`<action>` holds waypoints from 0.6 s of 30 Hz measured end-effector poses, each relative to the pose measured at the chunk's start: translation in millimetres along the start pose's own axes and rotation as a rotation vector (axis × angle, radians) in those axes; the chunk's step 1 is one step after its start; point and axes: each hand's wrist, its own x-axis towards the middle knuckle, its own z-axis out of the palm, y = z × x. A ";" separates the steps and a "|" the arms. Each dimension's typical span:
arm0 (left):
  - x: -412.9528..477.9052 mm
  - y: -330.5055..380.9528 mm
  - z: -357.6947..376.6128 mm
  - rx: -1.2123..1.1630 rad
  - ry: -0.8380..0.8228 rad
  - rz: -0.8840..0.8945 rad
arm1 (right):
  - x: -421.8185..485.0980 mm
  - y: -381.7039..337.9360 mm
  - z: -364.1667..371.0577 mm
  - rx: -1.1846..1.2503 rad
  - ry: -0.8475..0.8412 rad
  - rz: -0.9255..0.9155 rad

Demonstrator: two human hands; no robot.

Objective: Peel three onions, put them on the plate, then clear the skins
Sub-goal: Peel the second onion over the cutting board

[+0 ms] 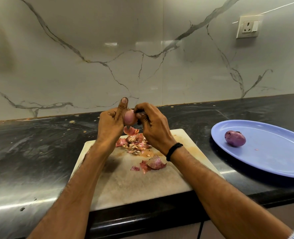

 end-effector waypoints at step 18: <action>1.8 1.3 1.4 -0.151 0.015 -0.166 | 0.1 -4.1 0.5 -0.073 0.013 0.077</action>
